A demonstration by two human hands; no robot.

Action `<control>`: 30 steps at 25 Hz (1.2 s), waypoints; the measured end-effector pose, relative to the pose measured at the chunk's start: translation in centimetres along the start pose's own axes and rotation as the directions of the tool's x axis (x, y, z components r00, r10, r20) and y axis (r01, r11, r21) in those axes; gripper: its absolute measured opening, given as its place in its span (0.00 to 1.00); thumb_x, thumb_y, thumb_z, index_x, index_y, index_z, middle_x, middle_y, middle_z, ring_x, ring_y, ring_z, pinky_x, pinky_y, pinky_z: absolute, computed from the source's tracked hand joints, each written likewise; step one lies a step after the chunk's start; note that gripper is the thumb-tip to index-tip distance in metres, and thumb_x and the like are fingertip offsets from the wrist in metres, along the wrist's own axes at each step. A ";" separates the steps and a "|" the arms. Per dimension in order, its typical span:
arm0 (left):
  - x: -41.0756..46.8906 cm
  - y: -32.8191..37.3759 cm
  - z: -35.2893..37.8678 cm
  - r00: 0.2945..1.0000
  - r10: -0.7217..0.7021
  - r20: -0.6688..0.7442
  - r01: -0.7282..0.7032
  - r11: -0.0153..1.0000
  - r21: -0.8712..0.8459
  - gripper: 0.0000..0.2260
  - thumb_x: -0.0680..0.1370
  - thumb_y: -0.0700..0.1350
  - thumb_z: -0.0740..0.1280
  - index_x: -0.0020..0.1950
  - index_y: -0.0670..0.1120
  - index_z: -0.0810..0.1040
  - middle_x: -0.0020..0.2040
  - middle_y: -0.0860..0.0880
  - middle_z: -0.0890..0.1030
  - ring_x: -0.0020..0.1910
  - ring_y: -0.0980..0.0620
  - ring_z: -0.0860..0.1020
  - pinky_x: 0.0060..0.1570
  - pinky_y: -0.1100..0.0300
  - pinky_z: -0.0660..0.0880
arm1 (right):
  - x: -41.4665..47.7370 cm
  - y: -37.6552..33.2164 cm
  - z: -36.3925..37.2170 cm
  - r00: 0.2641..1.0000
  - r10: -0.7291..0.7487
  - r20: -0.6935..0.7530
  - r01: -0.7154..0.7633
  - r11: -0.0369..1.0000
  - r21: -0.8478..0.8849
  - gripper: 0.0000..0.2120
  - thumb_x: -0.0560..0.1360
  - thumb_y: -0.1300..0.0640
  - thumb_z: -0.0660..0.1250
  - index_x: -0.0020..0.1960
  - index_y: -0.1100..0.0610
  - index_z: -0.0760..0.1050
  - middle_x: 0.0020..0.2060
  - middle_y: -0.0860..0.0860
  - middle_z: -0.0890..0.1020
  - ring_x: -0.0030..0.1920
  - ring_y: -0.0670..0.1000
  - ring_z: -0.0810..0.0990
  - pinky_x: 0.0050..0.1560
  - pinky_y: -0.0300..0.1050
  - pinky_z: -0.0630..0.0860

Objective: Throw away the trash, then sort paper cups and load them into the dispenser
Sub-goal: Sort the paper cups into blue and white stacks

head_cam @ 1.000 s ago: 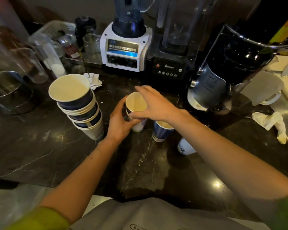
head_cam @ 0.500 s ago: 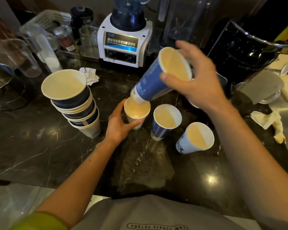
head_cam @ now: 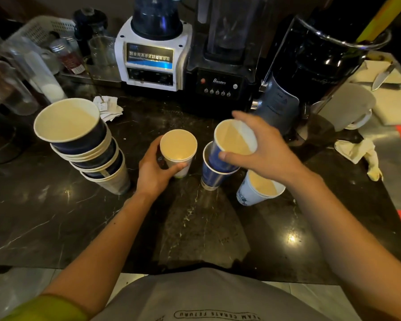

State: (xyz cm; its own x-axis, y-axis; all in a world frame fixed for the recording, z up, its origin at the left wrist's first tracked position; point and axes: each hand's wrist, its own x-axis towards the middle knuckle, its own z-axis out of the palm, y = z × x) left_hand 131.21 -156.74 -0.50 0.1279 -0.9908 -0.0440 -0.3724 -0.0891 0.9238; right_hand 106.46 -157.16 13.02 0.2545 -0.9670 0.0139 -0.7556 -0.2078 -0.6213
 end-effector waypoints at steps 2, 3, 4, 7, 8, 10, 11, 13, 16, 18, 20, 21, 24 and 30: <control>-0.1 0.2 0.0 1.000 0.012 0.008 -0.012 1.000 -0.003 0.38 0.70 0.48 0.78 0.75 0.56 0.63 0.73 0.52 0.70 0.72 0.53 0.68 0.70 0.51 0.70 | 0.1 0.5 2.0 0.990 0.014 0.140 0.000 0.995 -0.103 0.46 0.68 0.40 0.75 0.78 0.50 0.57 0.75 0.47 0.64 0.72 0.47 0.64 0.68 0.44 0.62; -0.2 0.3 -0.2 1.000 0.015 0.008 -0.015 1.000 -0.002 0.38 0.70 0.47 0.78 0.75 0.56 0.63 0.73 0.52 0.70 0.72 0.53 0.68 0.70 0.50 0.69 | 0.2 0.7 3.0 0.982 0.013 0.190 0.012 0.991 -0.130 0.47 0.68 0.40 0.75 0.79 0.51 0.56 0.76 0.48 0.63 0.74 0.49 0.63 0.69 0.45 0.61; -0.1 0.4 -0.1 1.000 0.018 0.016 -0.018 1.000 -0.001 0.38 0.70 0.47 0.78 0.75 0.55 0.63 0.73 0.52 0.70 0.72 0.53 0.67 0.70 0.49 0.69 | 0.3 1.0 3.7 0.977 0.022 0.210 0.008 0.990 -0.139 0.47 0.69 0.40 0.75 0.79 0.51 0.55 0.77 0.48 0.61 0.75 0.51 0.62 0.69 0.46 0.61; -0.2 0.6 -0.3 1.000 0.009 -0.010 -0.008 1.000 0.005 0.39 0.69 0.48 0.78 0.76 0.53 0.63 0.73 0.52 0.70 0.73 0.52 0.68 0.70 0.46 0.70 | 0.4 1.3 4.5 0.975 0.032 0.218 -0.006 0.993 -0.117 0.49 0.68 0.40 0.75 0.79 0.49 0.52 0.78 0.48 0.58 0.77 0.51 0.58 0.71 0.47 0.60; -0.4 1.0 -0.5 0.999 0.006 -0.041 -0.006 1.000 -0.003 0.40 0.69 0.49 0.79 0.76 0.53 0.63 0.73 0.52 0.70 0.73 0.52 0.68 0.70 0.45 0.70 | 0.5 1.3 4.3 0.973 0.030 0.229 -0.005 0.994 -0.107 0.50 0.68 0.39 0.75 0.80 0.49 0.51 0.79 0.47 0.57 0.77 0.51 0.58 0.71 0.48 0.59; -1.0 2.3 -1.2 0.993 0.044 -0.113 -0.047 0.999 -0.024 0.40 0.68 0.49 0.79 0.76 0.52 0.64 0.73 0.53 0.71 0.72 0.54 0.68 0.70 0.47 0.70 | 0.3 1.3 3.8 0.973 0.010 0.231 0.003 0.998 -0.057 0.52 0.66 0.37 0.75 0.80 0.48 0.49 0.79 0.47 0.56 0.78 0.49 0.56 0.73 0.50 0.59; -1.4 3.4 -1.5 0.986 0.091 -0.141 -0.097 0.995 -0.030 0.39 0.68 0.48 0.79 0.76 0.51 0.64 0.72 0.54 0.71 0.72 0.56 0.68 0.70 0.50 0.70 | 0.0 1.3 3.3 0.980 -0.008 0.200 0.010 1.000 -0.011 0.53 0.65 0.37 0.75 0.80 0.47 0.49 0.79 0.46 0.55 0.78 0.48 0.55 0.75 0.50 0.58; -2.1 6.3 -2.4 0.962 0.199 -0.189 -0.209 0.977 -0.033 0.38 0.69 0.48 0.79 0.76 0.49 0.65 0.71 0.55 0.72 0.71 0.59 0.69 0.70 0.56 0.69 | -0.4 1.0 2.4 0.990 -0.043 0.132 0.028 0.992 0.120 0.52 0.66 0.37 0.75 0.80 0.46 0.49 0.79 0.44 0.56 0.77 0.44 0.55 0.76 0.49 0.57; -2.5 11.0 -3.3 0.917 0.353 -0.183 -0.367 0.929 -0.046 0.38 0.70 0.48 0.79 0.76 0.46 0.65 0.71 0.53 0.72 0.70 0.59 0.70 0.68 0.58 0.71 | -0.6 -0.4 1.1 0.993 -0.109 0.051 0.086 0.939 0.332 0.51 0.67 0.42 0.76 0.80 0.46 0.49 0.78 0.44 0.60 0.76 0.40 0.58 0.75 0.45 0.60; -2.3 13.6 -2.8 0.896 0.428 -0.117 -0.439 0.894 -0.092 0.39 0.70 0.48 0.78 0.76 0.44 0.64 0.70 0.53 0.73 0.70 0.58 0.71 0.67 0.57 0.72 | -0.6 -1.2 0.1 0.991 -0.135 -0.011 0.127 0.900 0.417 0.50 0.68 0.46 0.77 0.80 0.48 0.50 0.76 0.46 0.64 0.74 0.41 0.63 0.72 0.43 0.65; -2.3 15.1 -2.0 0.890 0.454 -0.041 -0.455 0.879 -0.139 0.39 0.70 0.47 0.78 0.76 0.43 0.64 0.69 0.52 0.74 0.69 0.58 0.72 0.67 0.56 0.73 | -0.5 -1.6 -0.3 0.986 -0.149 -0.081 0.169 0.887 0.430 0.46 0.69 0.48 0.77 0.78 0.52 0.55 0.71 0.45 0.70 0.70 0.42 0.70 0.67 0.43 0.72; -2.3 15.5 -1.3 0.891 0.453 0.003 -0.447 0.880 -0.158 0.39 0.70 0.47 0.78 0.76 0.43 0.64 0.69 0.52 0.74 0.69 0.57 0.72 0.66 0.56 0.73 | -0.7 -1.5 -0.7 0.982 -0.135 -0.129 0.177 0.891 0.419 0.44 0.69 0.47 0.76 0.77 0.53 0.58 0.68 0.44 0.73 0.68 0.42 0.72 0.64 0.43 0.75; -2.6 15.5 0.3 0.902 0.419 0.103 -0.393 0.896 -0.205 0.43 0.70 0.49 0.78 0.79 0.45 0.60 0.74 0.51 0.70 0.72 0.58 0.69 0.68 0.56 0.72 | -1.7 -0.4 -1.6 0.972 -0.058 -0.229 0.149 0.904 0.401 0.38 0.69 0.47 0.76 0.74 0.55 0.65 0.64 0.45 0.76 0.64 0.43 0.76 0.59 0.43 0.78; -3.3 12.5 1.9 0.929 0.324 0.179 -0.317 0.946 -0.070 0.45 0.67 0.63 0.75 0.78 0.52 0.60 0.75 0.54 0.68 0.73 0.59 0.68 0.71 0.51 0.68 | -6.1 2.9 -4.0 0.921 0.088 -0.378 0.096 0.893 0.440 0.31 0.68 0.52 0.75 0.68 0.54 0.68 0.59 0.41 0.77 0.59 0.36 0.77 0.53 0.29 0.74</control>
State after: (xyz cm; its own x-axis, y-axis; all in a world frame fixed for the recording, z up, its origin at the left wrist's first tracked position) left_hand 124.39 -154.78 10.48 -0.1665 -0.9675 0.1905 -0.3282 0.2365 0.9145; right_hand 100.29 -152.44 14.30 -0.0602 -0.9651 0.2549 -0.3849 -0.2131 -0.8980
